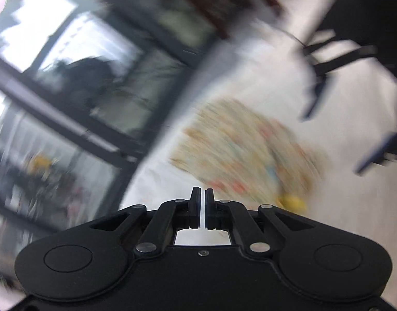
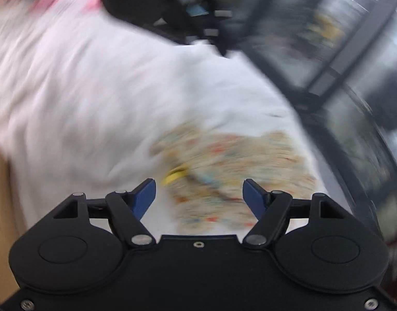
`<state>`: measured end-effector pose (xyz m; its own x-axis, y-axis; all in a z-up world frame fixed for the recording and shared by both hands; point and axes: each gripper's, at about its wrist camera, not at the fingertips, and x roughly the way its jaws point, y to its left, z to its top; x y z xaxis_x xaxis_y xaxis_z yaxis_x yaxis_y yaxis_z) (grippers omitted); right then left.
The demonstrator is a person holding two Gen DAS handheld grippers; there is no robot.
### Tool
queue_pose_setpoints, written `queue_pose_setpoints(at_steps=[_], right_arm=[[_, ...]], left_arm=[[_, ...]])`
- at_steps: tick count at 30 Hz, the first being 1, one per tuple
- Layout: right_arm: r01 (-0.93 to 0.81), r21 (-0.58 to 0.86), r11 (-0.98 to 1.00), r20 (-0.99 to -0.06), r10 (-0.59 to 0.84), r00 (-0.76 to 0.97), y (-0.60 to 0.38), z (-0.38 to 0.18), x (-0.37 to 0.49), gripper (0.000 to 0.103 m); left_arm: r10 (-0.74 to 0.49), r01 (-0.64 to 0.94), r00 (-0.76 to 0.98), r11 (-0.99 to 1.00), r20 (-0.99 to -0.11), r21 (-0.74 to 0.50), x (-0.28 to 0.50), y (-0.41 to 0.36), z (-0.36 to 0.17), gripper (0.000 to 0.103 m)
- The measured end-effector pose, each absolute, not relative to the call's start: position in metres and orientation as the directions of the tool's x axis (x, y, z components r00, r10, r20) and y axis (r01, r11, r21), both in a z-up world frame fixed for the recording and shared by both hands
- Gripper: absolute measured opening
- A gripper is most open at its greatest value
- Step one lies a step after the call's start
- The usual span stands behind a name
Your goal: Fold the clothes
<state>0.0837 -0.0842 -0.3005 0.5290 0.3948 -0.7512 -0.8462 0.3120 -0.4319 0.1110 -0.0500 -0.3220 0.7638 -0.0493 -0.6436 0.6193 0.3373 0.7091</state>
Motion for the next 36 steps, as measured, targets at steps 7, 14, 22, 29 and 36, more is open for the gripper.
queue_pose_setpoints(at_steps=[7,14,22,29,36], right_arm=[[-0.864,-0.486,0.132,-0.814,0.291,0.502,-0.018,-0.419,0.137,0.006],[-0.860,-0.274,0.431,-0.741,0.476,0.474,-0.079,-0.326,0.138,0.002],[-0.759,-0.062,0.649,-0.639,0.558,0.529,-0.160,-0.214,0.129,0.002],[-0.724,-0.026,0.689,-0.618,0.558,0.553,-0.177,-0.184,0.136,0.002],[-0.731,-0.026,0.682,-0.601,0.574,0.556,-0.181,-0.175,0.136,0.002]], left_arm=[[-0.036,0.688,0.701,0.297,-0.712,0.663,0.098,-0.048,-0.374,0.015],[-0.097,0.574,0.811,0.328,-0.578,0.751,0.096,-0.044,-0.384,0.066],[-0.162,0.512,0.854,0.438,-0.495,0.739,0.102,-0.094,-0.384,0.071],[-0.135,0.455,0.873,0.569,-0.469,0.684,0.118,-0.133,-0.375,0.071],[-0.162,0.484,0.822,0.704,-0.546,0.520,0.130,-0.138,-0.360,0.033]])
